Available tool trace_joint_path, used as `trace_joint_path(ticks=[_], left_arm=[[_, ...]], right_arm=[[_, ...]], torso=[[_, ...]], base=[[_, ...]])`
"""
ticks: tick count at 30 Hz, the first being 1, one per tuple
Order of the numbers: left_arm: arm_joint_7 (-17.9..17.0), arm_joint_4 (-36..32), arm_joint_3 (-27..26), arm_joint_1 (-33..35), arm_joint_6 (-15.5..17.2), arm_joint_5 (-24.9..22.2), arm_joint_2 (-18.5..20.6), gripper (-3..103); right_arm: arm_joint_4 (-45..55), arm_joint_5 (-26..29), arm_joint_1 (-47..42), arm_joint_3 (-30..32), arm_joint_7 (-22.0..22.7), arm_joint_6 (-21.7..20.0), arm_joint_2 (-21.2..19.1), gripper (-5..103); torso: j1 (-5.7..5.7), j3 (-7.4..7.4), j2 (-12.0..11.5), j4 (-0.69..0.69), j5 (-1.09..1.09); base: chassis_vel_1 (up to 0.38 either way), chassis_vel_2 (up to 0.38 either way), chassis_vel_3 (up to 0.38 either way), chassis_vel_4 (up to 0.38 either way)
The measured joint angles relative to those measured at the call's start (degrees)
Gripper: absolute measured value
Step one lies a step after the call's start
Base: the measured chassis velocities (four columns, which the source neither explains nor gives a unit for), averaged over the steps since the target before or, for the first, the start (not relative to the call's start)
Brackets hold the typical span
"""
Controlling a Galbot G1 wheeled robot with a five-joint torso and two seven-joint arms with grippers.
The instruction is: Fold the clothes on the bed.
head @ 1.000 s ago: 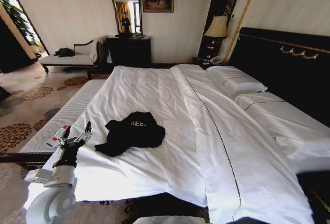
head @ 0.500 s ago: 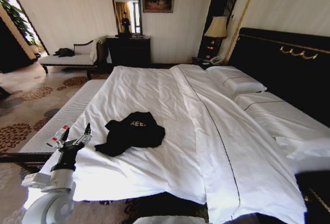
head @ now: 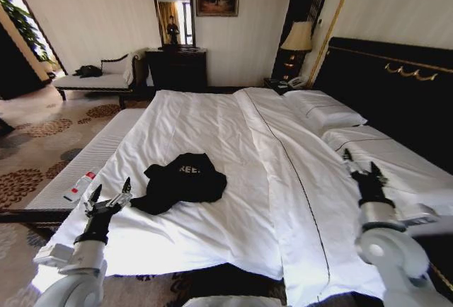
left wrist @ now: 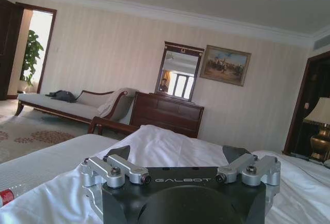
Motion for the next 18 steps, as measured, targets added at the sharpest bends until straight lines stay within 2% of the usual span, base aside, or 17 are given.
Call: trace_joint_path(ticks=[2,3,6,8,12,18], left_arm=[[-0.1,-0.5,0.5,0.9,-0.2,0.4,-0.3,100],[-0.1,-0.5,0.5,0.9,-0.2,0.4,-0.3,100],[-0.1,-0.8,1.8,1.5,-0.9,1.6,-1.1,100],[-0.1,-0.8,2.1,1.6,-1.2,2.0,-1.3,100],[0.6,-1.4,3.2,2.5,-3.0,3.8,-1.7,100],[1.8,-0.8,3.4,2.7,-6.7,6.3,-1.9,100]], right_arm=[[-0.7,-5.5,-1.3,-3.7,-2.9,3.8,1.8,100],[-0.7,-5.5,-1.3,-3.7,-2.9,3.8,1.8,100],[-0.9,-12.6,-3.6,-8.2,-6.3,7.3,3.9,100],[-0.9,-13.6,-4.0,-8.8,-6.6,7.7,4.1,100],[0.1,-19.6,-5.3,-10.5,-8.7,9.2,4.1,100],[0.3,-20.9,-5.3,-10.9,-9.5,9.3,3.9,100]], torso=[[0.0,0.0,0.0,-0.01,0.0],[0.0,0.0,0.0,-0.01,0.0],[0.0,0.0,0.0,-0.02,0.0],[0.0,0.0,0.0,-0.02,0.0],[0.0,-0.01,0.0,-0.02,0.0],[0.0,-0.01,0.0,-0.01,0.0]], base=[[0.0,0.0,0.0,0.0],[0.0,0.0,0.0,0.0],[0.0,0.0,0.0,0.0],[0.0,0.0,0.0,0.0],[0.0,0.0,0.0,0.0],[0.0,0.0,0.0,0.0]])
